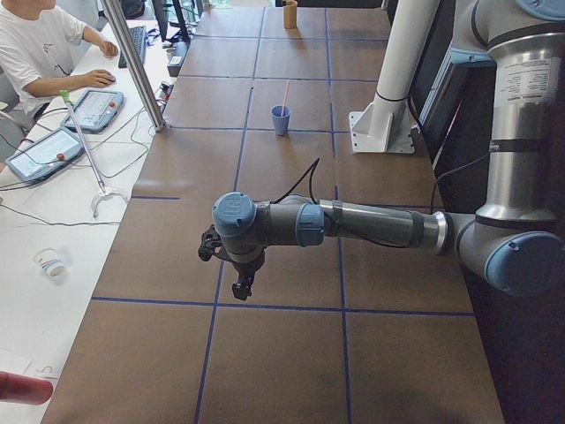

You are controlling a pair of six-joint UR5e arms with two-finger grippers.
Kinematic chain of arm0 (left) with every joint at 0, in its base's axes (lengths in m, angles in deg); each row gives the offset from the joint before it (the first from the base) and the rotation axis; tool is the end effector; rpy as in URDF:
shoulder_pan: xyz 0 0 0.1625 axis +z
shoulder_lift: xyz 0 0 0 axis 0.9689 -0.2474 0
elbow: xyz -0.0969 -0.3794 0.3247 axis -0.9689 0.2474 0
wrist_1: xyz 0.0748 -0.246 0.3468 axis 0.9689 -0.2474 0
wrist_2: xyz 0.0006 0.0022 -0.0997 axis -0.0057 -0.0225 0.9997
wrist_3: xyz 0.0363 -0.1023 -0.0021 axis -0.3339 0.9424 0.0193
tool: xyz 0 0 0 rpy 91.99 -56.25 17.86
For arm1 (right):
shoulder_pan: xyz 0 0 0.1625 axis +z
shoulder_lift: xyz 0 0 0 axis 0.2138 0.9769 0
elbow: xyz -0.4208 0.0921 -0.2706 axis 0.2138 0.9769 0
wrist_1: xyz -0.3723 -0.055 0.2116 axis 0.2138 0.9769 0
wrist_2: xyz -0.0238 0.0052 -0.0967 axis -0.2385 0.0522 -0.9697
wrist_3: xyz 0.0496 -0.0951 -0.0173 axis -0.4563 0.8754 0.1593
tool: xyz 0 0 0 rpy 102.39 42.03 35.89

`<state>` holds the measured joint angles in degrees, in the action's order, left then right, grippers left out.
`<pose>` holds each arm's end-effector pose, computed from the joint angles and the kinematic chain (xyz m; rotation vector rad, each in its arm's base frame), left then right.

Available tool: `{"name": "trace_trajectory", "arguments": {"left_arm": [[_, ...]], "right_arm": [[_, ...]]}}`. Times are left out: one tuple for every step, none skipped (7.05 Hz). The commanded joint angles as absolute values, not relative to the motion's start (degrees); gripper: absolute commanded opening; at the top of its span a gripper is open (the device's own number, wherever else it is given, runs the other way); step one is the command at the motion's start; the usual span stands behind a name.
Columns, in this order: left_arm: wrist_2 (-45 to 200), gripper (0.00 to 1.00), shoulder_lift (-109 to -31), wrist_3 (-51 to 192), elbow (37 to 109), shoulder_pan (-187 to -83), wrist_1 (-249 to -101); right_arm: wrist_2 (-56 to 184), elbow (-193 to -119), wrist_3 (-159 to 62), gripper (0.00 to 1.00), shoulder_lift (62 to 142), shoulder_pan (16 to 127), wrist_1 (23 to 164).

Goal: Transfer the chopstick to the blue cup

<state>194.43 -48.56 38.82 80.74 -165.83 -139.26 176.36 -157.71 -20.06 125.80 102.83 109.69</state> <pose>-0.0536 -0.4878 0.6984 0.0788 0.8421 0.2512 0.0597 -0.4747 0.7431 0.0542 -0.7960 -0.1743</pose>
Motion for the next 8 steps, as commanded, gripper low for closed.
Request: {"name": "trace_trajectory", "arguments": {"left_arm": [[194.5,1.00,-48.1,43.0,83.2,-165.9,-135.8],[194.4,1.00,-48.1,46.3,84.3,-165.9,-135.9],[194.0,1.00,-48.1,47.9,83.1,-165.9,-137.2],[193.9,1.00,-48.0,48.0,81.8,-165.9,-139.2],[194.0,1.00,-47.1,48.4,80.8,-165.9,-139.3],[193.6,1.00,-48.3,48.9,80.2,-165.6,-139.7],[192.9,1.00,-48.3,48.8,81.0,-165.7,-139.8],[193.2,1.00,-48.0,48.6,81.3,-165.8,-139.9]], "right_arm": [[175.9,-161.3,-22.9,1.00,125.5,102.1,115.4],[175.6,-162.5,-22.9,1.00,125.6,102.1,115.8],[175.1,-163.7,-23.0,1.00,126.2,102.1,115.9],[175.2,-166.2,-23.0,1.00,126.4,102.2,117.1],[174.9,-166.8,-22.9,1.00,126.4,102.3,119.3],[174.9,-169.3,-22.9,1.00,126.5,102.7,120.5],[174.9,-169.1,-22.9,1.00,127.0,102.7,120.9],[174.7,-169.0,-22.9,1.00,127.5,102.7,120.8]]}}
